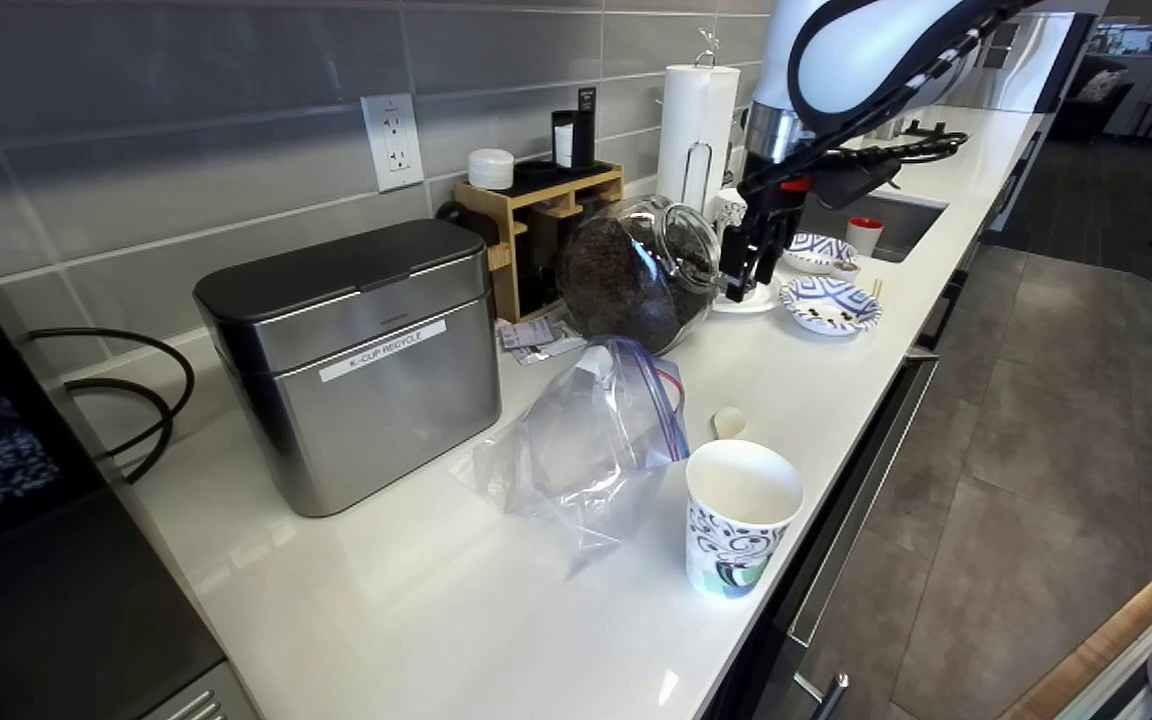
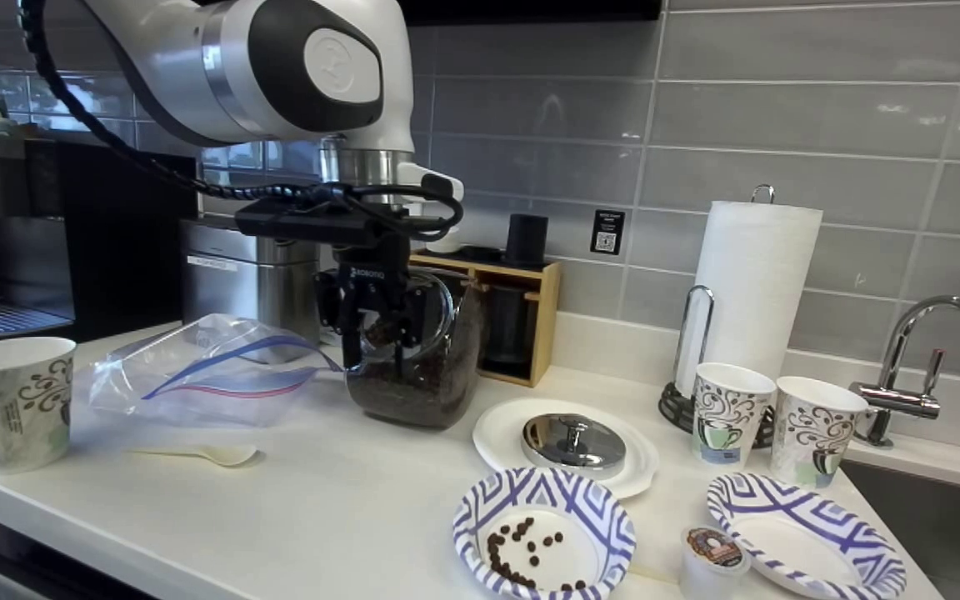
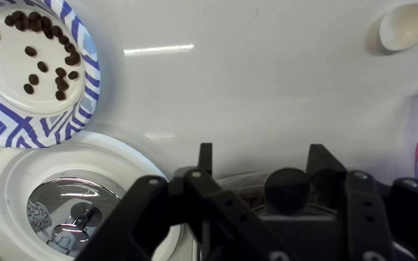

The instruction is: Push the silver spoon into the glass container then place the silver lid on the container.

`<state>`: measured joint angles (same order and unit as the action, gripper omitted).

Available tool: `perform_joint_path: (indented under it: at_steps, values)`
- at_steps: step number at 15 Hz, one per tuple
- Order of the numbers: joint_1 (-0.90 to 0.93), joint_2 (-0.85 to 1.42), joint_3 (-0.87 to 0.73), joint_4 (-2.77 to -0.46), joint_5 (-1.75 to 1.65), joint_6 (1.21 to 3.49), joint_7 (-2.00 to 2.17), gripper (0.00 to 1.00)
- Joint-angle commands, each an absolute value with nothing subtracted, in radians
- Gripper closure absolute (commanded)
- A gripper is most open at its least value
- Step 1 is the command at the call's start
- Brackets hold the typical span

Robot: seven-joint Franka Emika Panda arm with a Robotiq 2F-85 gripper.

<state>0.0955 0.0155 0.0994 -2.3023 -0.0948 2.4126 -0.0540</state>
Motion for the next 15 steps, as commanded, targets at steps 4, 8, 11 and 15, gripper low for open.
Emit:
perform_joint_path:
  at_steps: [4, 8, 11, 15]
  values:
    - [0.098, 0.04, 0.101, -2.284, -0.09, 2.428, -0.081, 0.13]
    - [0.099, 0.052, 0.103, -2.268, -0.087, 2.43, -0.086, 0.2]
    - [0.1, 0.064, 0.105, -2.255, -0.088, 2.431, -0.091, 0.51]
    - [0.1, 0.086, 0.106, -2.236, -0.086, 2.43, -0.102, 0.82]
